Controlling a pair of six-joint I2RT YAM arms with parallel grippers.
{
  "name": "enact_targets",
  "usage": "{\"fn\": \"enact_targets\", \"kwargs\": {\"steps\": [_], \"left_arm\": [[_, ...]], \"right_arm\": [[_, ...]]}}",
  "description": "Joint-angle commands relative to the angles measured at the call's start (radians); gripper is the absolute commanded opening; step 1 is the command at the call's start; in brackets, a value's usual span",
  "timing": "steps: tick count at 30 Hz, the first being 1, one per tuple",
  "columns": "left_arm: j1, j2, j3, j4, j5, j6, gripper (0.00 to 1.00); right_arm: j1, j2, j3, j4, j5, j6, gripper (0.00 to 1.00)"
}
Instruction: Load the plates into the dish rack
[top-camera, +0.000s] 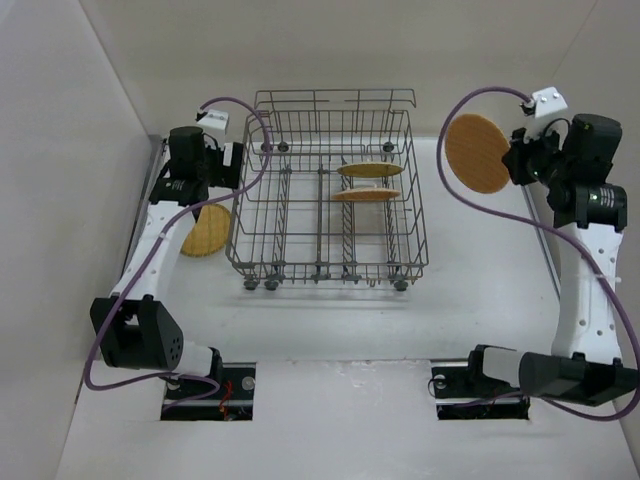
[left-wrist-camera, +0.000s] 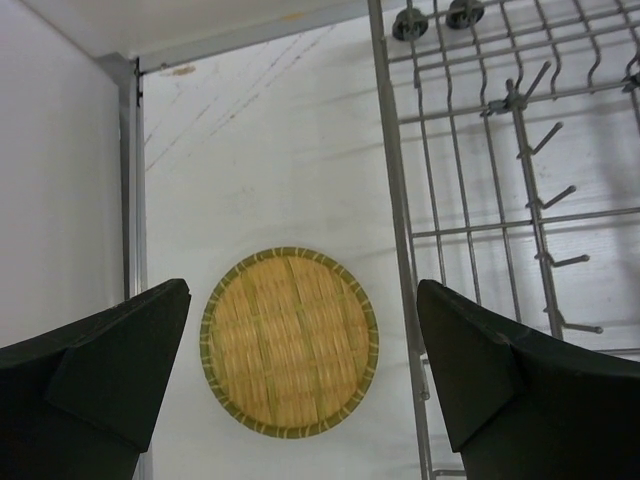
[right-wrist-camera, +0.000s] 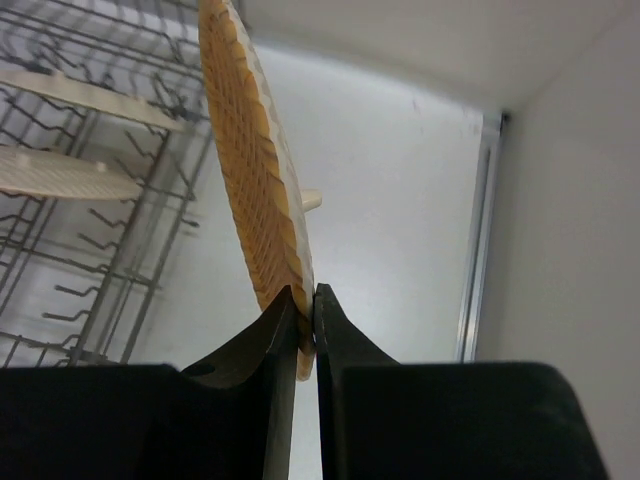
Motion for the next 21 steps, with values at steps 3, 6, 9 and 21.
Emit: {"fn": "enact_targets", "kwargs": {"steps": [3,6,9,21], "left_arm": [[0.025,-0.059,-0.046,0.010,-0.049,-0.026,1.00],[0.040,-0.065,-0.053,-0.020,-0.074,-0.041,1.00],[0.074,-0.068,-0.048,-0.060,-0.080,-0.081,1.00],[0.174,-0.077,-0.031,-0.194,0.015,-0.193,0.98]], "right_arm": [[0.200,-0.084,0.056,0.176,0.001,-0.208,0.00],[0.312,-0.105,0.036,0.208,0.000,-0.298,0.00],[0.398,-0.107,0.013,0.222,0.009,-0.382,0.00],[0.632,-0.245,-0.243,0.260,-0.026,-0.738,0.00]]}}
